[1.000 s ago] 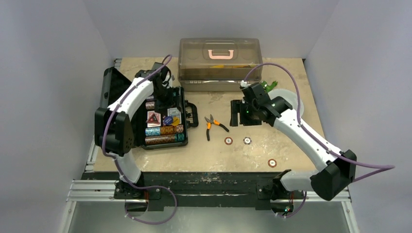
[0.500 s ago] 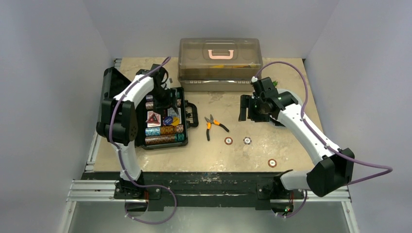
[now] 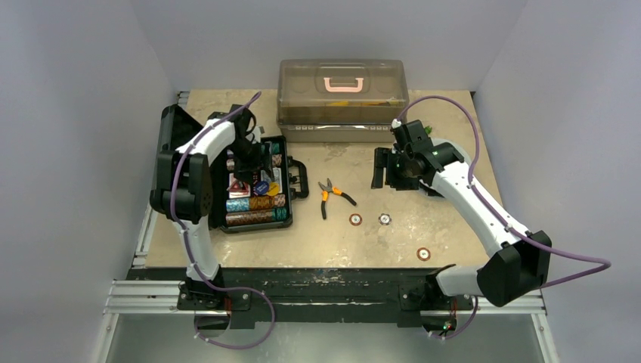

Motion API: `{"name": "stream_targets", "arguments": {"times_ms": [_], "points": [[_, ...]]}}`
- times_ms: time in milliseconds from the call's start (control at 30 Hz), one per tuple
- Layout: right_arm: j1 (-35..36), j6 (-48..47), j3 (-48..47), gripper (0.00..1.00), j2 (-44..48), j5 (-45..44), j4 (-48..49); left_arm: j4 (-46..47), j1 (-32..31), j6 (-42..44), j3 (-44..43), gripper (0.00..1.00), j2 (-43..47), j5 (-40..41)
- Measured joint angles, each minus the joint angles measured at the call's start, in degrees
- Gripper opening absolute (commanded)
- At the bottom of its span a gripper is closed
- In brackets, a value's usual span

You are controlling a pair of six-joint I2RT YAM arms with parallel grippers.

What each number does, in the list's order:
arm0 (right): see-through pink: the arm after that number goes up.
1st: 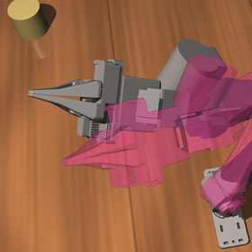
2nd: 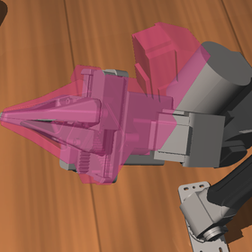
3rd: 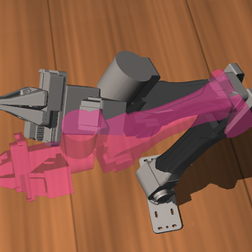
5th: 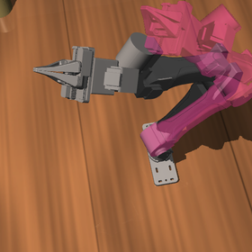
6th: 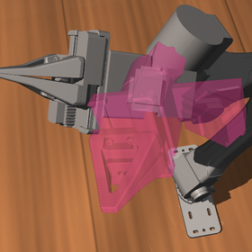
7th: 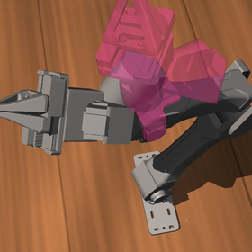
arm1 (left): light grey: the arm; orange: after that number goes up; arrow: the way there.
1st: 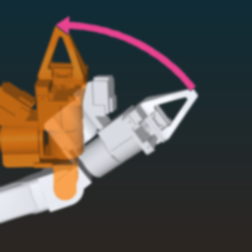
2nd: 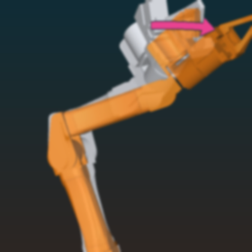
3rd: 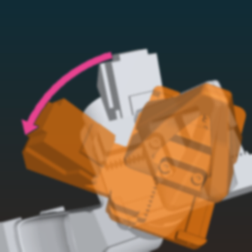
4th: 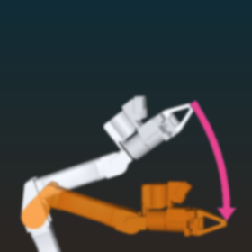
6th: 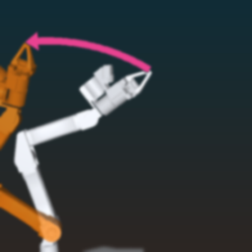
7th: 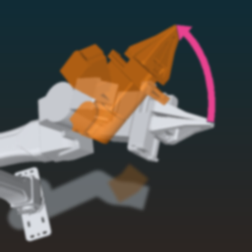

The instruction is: Pack up texas hold em set

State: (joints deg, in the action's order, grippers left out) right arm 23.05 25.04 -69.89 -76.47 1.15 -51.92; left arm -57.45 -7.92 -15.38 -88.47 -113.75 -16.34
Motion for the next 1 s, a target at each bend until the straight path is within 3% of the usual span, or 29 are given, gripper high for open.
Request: {"name": "stream_targets", "arguments": {"times_ms": [1000], "points": [[-0.2,0.0,0.0,0.67,-0.24,1.46,0.02,1.51,0.42,0.2,1.7,0.66,-1.01,-4.02]]}}
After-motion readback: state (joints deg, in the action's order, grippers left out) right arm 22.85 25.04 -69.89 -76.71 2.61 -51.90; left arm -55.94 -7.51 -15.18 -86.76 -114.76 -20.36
